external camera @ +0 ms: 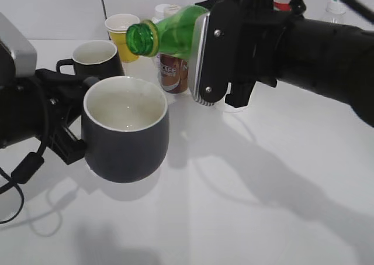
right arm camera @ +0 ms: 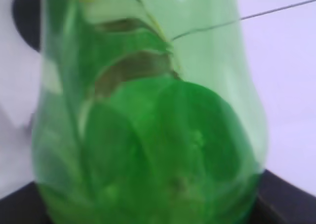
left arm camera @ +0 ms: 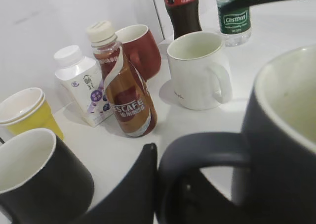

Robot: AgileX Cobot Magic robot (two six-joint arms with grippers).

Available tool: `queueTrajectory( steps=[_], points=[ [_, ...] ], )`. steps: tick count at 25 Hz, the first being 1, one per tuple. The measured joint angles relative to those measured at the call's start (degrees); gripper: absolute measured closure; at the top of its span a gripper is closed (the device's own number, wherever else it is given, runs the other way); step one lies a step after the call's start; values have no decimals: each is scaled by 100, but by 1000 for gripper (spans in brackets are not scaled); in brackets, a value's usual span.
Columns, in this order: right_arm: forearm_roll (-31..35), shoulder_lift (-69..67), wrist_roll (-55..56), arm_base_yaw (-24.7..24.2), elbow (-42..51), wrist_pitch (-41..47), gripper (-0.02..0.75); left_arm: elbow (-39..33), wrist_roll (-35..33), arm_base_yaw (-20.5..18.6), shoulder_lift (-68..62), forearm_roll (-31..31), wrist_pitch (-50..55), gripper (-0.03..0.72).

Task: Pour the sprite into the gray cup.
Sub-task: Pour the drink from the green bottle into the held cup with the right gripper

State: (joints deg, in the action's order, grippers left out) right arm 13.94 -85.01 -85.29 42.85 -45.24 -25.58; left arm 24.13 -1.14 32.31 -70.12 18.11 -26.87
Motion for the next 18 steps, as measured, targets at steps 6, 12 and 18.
queueTrajectory(
  steps=[6,12,18],
  points=[
    [18,-66,-522,0,0,-237,304,0,0,0,0,-1,23,638],
    [-38,-66,-955,0,0,-259,304,0,0,0,0,6,23,638],
    [-207,-66,-1249,0,0,-264,304,2,0,0,0,12,23,638]
  ],
)
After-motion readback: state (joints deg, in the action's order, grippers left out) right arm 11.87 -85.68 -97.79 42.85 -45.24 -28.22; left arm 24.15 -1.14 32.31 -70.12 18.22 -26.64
